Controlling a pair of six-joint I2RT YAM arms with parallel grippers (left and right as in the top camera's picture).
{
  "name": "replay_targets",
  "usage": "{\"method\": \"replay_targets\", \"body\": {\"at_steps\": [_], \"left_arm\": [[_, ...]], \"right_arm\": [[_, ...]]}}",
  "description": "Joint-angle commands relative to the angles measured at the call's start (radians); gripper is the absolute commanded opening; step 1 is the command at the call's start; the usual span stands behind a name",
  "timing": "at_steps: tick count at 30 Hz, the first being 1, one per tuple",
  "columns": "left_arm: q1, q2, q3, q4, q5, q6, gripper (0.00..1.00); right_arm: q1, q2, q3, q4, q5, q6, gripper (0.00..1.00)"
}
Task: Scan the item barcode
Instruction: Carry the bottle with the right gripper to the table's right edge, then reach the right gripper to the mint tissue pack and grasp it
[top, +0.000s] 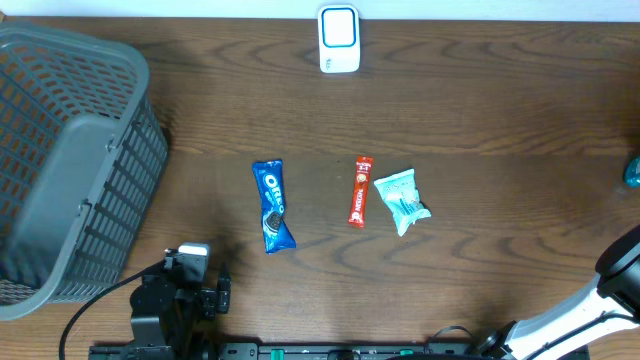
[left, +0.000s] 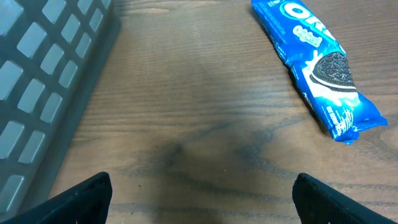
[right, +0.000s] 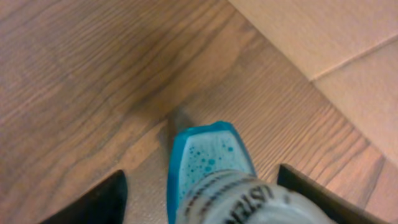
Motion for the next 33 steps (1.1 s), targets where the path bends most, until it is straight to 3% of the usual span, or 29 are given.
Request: {"method": "replay_targets", "body": {"at_steps": [1, 4, 8, 15, 19, 22, 26, 33], "left_arm": [[0.004, 0.000, -0.002, -0.003, 0.010, 0.009, 0.93], [0.004, 0.000, -0.002, -0.003, 0.010, 0.009, 0.93], [0.004, 0.000, -0.002, -0.002, 0.010, 0.010, 0.93], [0.004, 0.000, -0.002, -0.003, 0.010, 0.009, 0.93], [0.004, 0.000, -0.002, -0.003, 0.010, 0.009, 0.93], [0.004, 0.000, -0.002, -0.003, 0.010, 0.009, 0.93], [0.004, 0.000, -0.002, -0.003, 0.010, 0.009, 0.93], [0.004, 0.000, -0.002, -0.003, 0.010, 0.009, 0.93]], "right_arm": [[0.002, -0.047, 0.018, 0.007, 0.000, -0.024, 0.86], [0.002, -0.111, 0.032, 0.007, -0.001, -0.034, 0.98], [0.008, -0.238, 0.035, 0.016, -0.121, 0.002, 0.99], [0.084, -0.444, 0.035, -0.071, -0.709, 0.067, 0.99], [0.177, -0.459, 0.034, -0.085, -1.042, 0.079, 0.99], [0.283, -0.446, 0.033, -0.142, -1.149, 0.080, 0.99], [0.509, -0.434, 0.033, -0.294, -0.943, -0.008, 0.99], [1.037, -0.395, 0.030, -0.488, -0.003, 0.088, 0.99]]}}
